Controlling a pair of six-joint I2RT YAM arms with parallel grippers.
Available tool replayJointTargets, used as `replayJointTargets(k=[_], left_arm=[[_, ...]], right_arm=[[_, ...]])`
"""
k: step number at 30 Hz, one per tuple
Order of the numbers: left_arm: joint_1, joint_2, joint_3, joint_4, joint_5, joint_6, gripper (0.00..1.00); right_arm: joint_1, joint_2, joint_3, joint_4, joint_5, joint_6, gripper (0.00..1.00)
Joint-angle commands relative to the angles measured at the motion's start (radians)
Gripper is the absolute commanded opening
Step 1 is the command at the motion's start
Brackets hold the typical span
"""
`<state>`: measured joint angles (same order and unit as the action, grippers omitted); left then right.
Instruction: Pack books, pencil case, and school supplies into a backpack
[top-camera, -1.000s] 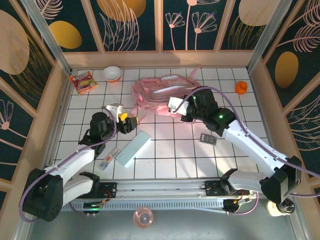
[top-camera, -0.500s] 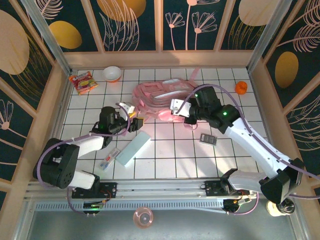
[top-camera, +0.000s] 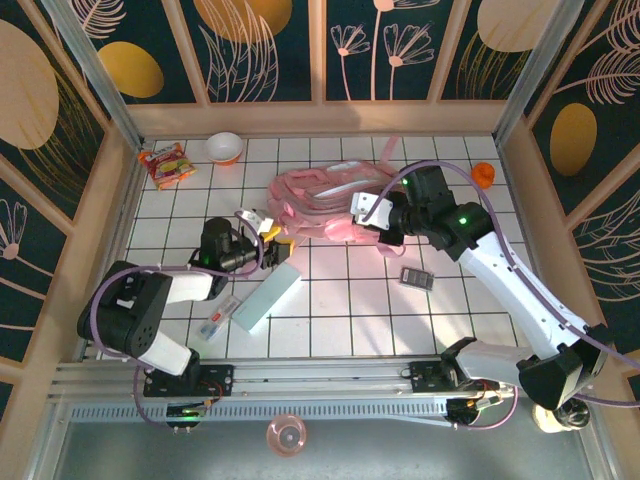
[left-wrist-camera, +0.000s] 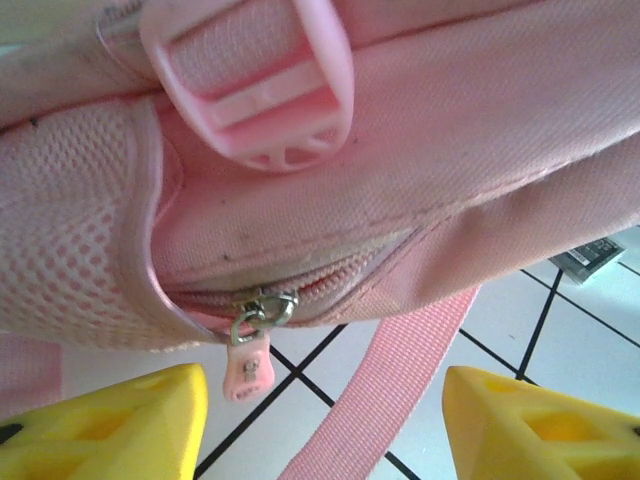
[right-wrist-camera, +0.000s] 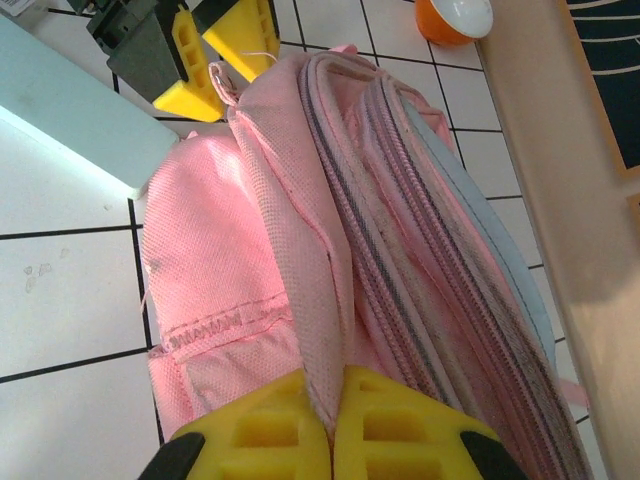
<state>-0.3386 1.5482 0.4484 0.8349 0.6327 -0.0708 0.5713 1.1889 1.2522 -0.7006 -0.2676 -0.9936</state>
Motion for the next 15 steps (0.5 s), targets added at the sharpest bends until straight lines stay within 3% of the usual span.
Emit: replayJointTargets(k=[1, 6, 11, 15], left_arm=[[0.0, 0.032, -0.01, 0.089, 0.056, 0.01, 0.59], [0.001, 0.075, -0.01, 0.168, 0.039, -0.022, 0.55], [0.001, 0.132, 0.0, 0.258, 0.026, -0.073, 0.61], [0.001, 0.159, 0.003, 0.335, 0.042, -0.109, 0.5]], right_arm=[[-0.009, -0.042, 0.068, 0.081, -0.041, -0.007, 0.0], [-0.008, -0.038, 0.068, 0.078, -0.041, -0.003, 0.0], [-0.008, -0.044, 0.068, 0.077, -0.044, 0.002, 0.0], [-0.008, -0.049, 0.065, 0.08, -0.044, 0.006, 0.0]])
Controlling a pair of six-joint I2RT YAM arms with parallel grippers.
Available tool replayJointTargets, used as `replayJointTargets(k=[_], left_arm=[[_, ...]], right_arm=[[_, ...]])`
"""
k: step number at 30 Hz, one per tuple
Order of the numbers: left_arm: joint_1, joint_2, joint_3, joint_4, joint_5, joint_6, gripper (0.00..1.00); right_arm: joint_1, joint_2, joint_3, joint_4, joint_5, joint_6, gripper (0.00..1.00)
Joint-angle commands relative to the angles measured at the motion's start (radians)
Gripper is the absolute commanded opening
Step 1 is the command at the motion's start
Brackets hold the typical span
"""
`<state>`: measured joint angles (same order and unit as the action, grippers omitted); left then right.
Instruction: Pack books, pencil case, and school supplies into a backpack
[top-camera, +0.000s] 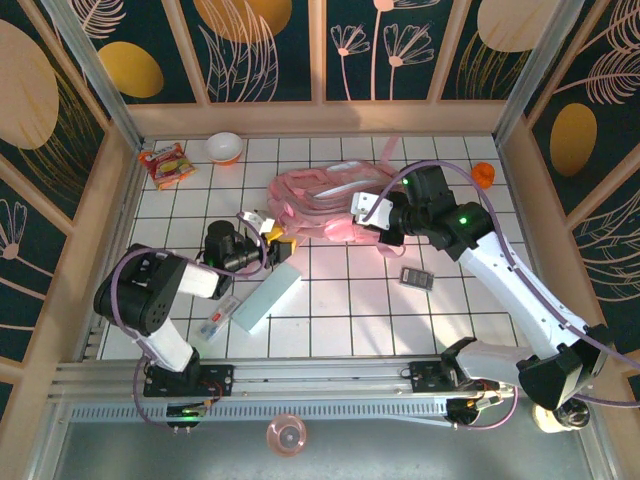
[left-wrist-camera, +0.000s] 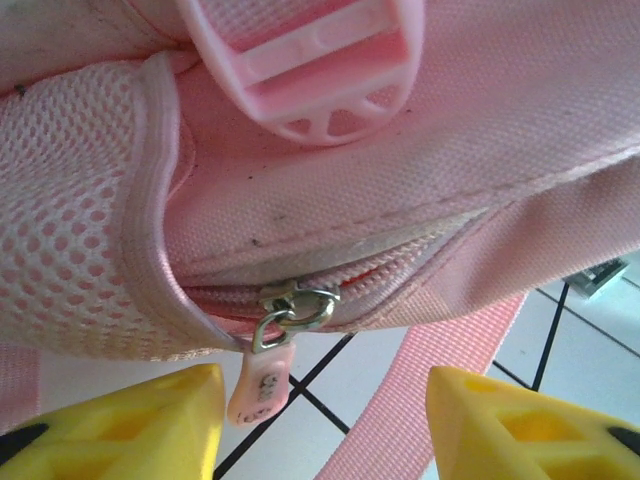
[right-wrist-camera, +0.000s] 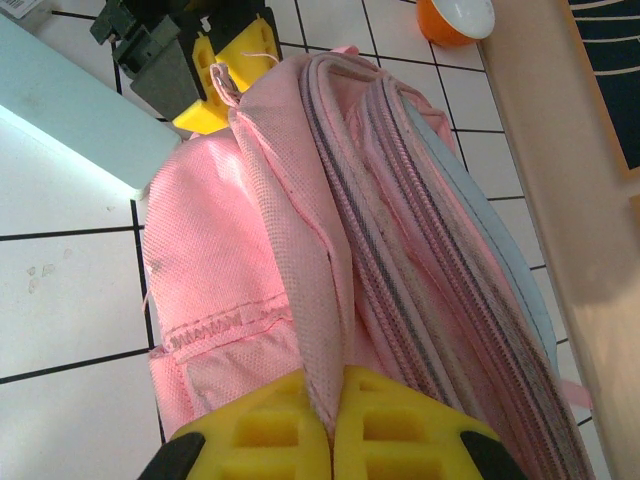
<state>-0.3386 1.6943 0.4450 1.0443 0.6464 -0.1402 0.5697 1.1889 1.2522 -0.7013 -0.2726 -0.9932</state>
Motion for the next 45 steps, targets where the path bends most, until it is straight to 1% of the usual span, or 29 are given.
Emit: replayJointTargets(k=[1, 4, 8, 10, 11, 13, 17, 19, 21, 23, 24, 25, 28, 31, 34, 39, 42, 45], left_arm=[[0.001, 0.041, 0.006, 0.135, 0.038, -0.044, 0.46], [0.001, 0.04, 0.004, 0.149, 0.071, -0.045, 0.36], [0.001, 0.027, -0.001, 0.137, 0.095, -0.04, 0.26], [0.001, 0.026, -0.002, 0.127, 0.089, -0.036, 0.22], [0.001, -0.004, -0.002, 0.123, 0.087, -0.035, 0.21], [0.001, -0.004, 0.0, 0.121, 0.083, -0.038, 0.19], [0.001, 0.001, 0.004, 0.13, 0.084, -0.056, 0.12], [0.001, 0.002, 0.004, 0.141, 0.09, -0.069, 0.12], [0.001, 0.001, 0.004, 0.149, 0.091, -0.079, 0.17], [0.001, 0.003, 0.006, 0.151, 0.089, -0.082, 0.28], [0.001, 0.003, 0.009, 0.151, 0.088, -0.082, 0.32], [0.001, 0.008, 0.012, 0.151, 0.089, -0.084, 0.34], [0.001, 0.013, 0.025, 0.155, 0.099, -0.085, 0.35], [0.001, 0.051, 0.032, 0.167, 0.102, -0.085, 0.42], [0.001, 0.062, 0.038, 0.178, 0.123, -0.091, 0.41], [0.001, 0.045, 0.022, 0.2, 0.171, -0.115, 0.31], [0.001, 0.03, 0.003, 0.213, 0.176, -0.121, 0.29], [0.0, 0.033, -0.002, 0.229, 0.176, -0.141, 0.26]], right_arm=[[-0.007, -0.048, 0.063, 0.08, -0.037, 0.007, 0.0], [-0.008, -0.051, 0.054, 0.082, -0.033, 0.01, 0.0], [-0.008, -0.052, 0.043, 0.09, -0.028, 0.012, 0.0], [-0.007, -0.053, 0.037, 0.097, -0.027, 0.014, 0.0], [-0.007, -0.053, 0.034, 0.1, -0.026, 0.016, 0.0], [-0.007, -0.054, 0.034, 0.1, -0.027, 0.016, 0.0], [-0.008, -0.055, 0.03, 0.102, -0.025, 0.018, 0.0], [-0.007, -0.058, 0.024, 0.105, -0.024, 0.019, 0.0], [-0.007, -0.06, 0.021, 0.106, -0.023, 0.021, 0.0], [-0.007, -0.062, 0.018, 0.106, -0.027, 0.024, 0.0], [-0.008, -0.064, 0.017, 0.106, -0.029, 0.024, 0.0], [-0.007, -0.065, 0.016, 0.109, -0.031, 0.025, 0.0], [-0.008, -0.067, 0.014, 0.109, -0.032, 0.027, 0.0], [-0.008, -0.067, 0.012, 0.11, -0.037, 0.032, 0.0], [-0.007, -0.066, 0.001, 0.119, -0.031, 0.038, 0.0], [-0.007, -0.058, -0.019, 0.141, -0.008, 0.048, 0.0], [-0.007, -0.053, -0.025, 0.151, 0.0, 0.052, 0.0], [-0.007, -0.048, -0.023, 0.154, 0.001, 0.053, 0.0]])
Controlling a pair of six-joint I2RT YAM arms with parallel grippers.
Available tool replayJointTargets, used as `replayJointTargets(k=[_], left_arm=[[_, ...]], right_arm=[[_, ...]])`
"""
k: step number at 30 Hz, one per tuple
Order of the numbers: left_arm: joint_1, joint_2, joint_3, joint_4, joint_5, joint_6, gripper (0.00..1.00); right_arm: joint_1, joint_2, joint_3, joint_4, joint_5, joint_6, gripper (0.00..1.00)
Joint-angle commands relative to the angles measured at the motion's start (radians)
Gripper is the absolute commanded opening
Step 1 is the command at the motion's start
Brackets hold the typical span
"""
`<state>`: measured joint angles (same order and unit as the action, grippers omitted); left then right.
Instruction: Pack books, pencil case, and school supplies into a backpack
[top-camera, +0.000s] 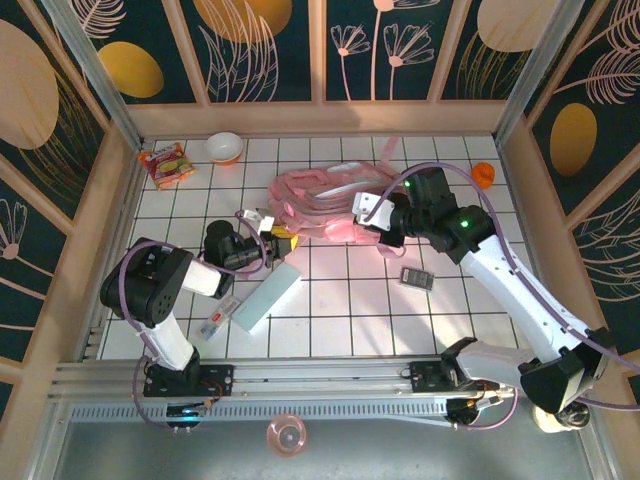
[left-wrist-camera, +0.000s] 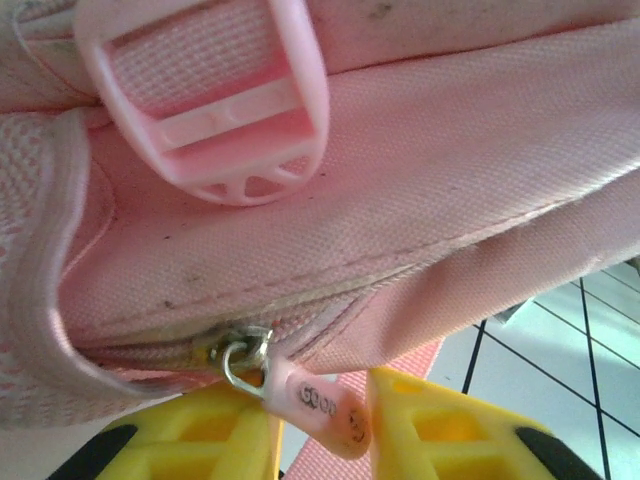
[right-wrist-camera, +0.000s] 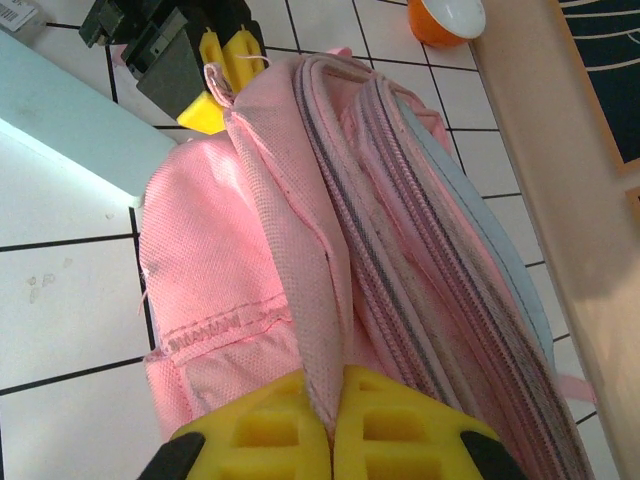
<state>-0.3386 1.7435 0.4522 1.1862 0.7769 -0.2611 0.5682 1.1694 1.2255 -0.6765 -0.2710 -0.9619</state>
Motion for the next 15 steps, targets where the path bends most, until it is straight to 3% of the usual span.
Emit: replayJointTargets(k=[1, 7, 15], left_arm=[[0.001, -0.014, -0.01, 0.095, 0.042, -0.028, 0.24], [0.001, 0.006, -0.009, 0.13, -0.01, -0.063, 0.26], [0.001, 0.003, 0.0, 0.076, -0.06, -0.061, 0.03]], right_arm=[[-0.007, -0.028, 0.005, 0.13, -0.002, 0.022, 0.0], [-0.005, -0.032, 0.005, 0.13, -0.004, 0.023, 0.0], [-0.004, -0.039, -0.011, 0.139, 0.013, 0.048, 0.0]])
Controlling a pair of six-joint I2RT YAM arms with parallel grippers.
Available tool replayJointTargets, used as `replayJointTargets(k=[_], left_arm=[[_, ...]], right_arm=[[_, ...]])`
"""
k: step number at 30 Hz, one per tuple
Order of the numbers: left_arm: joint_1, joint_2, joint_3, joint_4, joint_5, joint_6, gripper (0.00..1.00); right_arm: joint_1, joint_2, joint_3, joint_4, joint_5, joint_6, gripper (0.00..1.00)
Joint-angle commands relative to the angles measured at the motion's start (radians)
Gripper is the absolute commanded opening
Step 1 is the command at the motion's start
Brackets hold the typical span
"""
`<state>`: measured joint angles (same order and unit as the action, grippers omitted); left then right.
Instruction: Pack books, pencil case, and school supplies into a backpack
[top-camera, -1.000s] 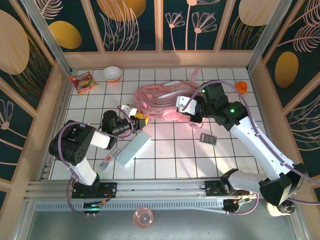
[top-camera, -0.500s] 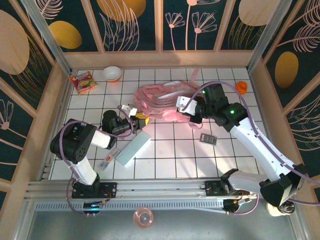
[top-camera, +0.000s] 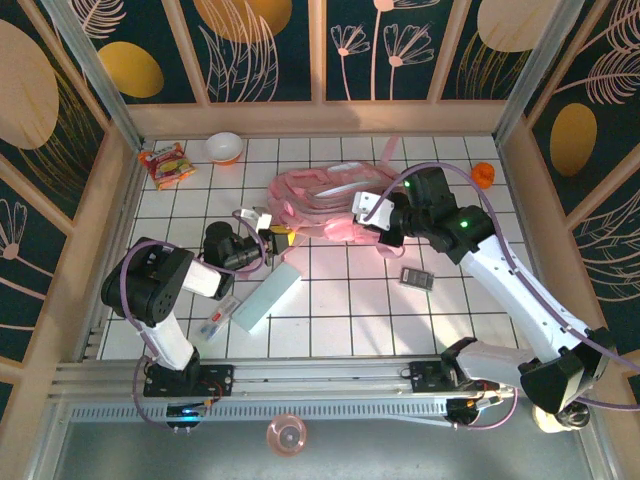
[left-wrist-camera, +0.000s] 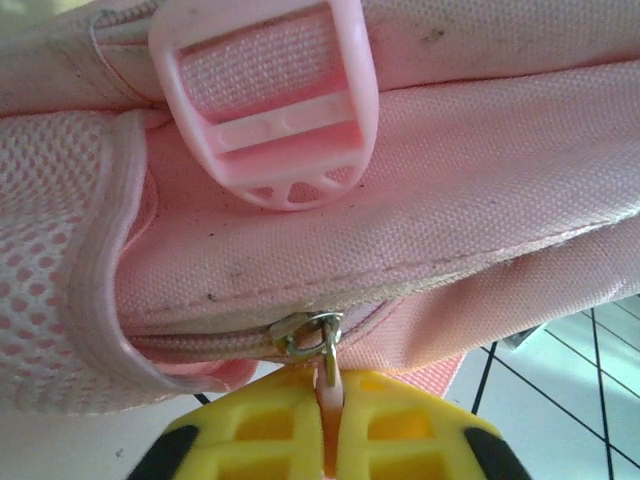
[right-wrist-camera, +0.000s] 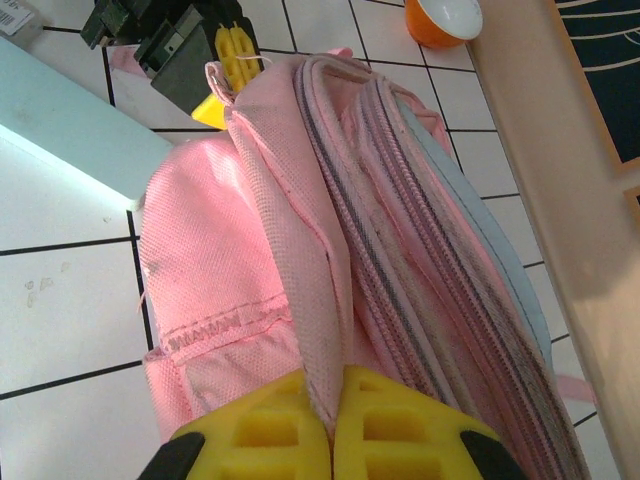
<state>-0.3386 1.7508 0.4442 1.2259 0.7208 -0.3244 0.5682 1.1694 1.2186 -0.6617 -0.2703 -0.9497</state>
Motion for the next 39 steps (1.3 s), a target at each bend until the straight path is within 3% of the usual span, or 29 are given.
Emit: replayJointTargets(k=[1, 6, 10, 14, 20, 26, 39], left_arm=[[0.001, -0.01, 0.009, 0.027, 0.001, 0.006, 0.0], [0.001, -0.064, 0.004, -0.025, 0.034, 0.003, 0.0], [-0.009, -0.122, 0.005, -0.101, 0.075, 0.01, 0.0], [-0.031, -0.199, 0.022, -0.276, 0.126, 0.064, 0.0], [-0.061, -0.332, 0.062, -0.573, 0.186, 0.193, 0.0], [-0.081, -0.442, 0.105, -0.768, 0.238, 0.246, 0.0], [-0.168, -0.445, 0.202, -0.901, -0.012, 0.161, 0.0]], right_arm=[[-0.004, -0.038, -0.01, 0.129, 0.021, 0.041, 0.0], [0.016, -0.037, -0.047, 0.178, 0.069, 0.094, 0.0], [0.098, -0.023, -0.112, 0.291, 0.226, 0.186, 0.0], [0.173, 0.011, -0.173, 0.421, 0.361, 0.306, 0.0], [0.194, 0.056, -0.222, 0.58, 0.403, 0.463, 0.0], [0.2, 0.141, -0.24, 0.655, 0.469, 0.533, 0.0], [0.266, 0.203, -0.253, 0.724, 0.425, 0.68, 0.0]])
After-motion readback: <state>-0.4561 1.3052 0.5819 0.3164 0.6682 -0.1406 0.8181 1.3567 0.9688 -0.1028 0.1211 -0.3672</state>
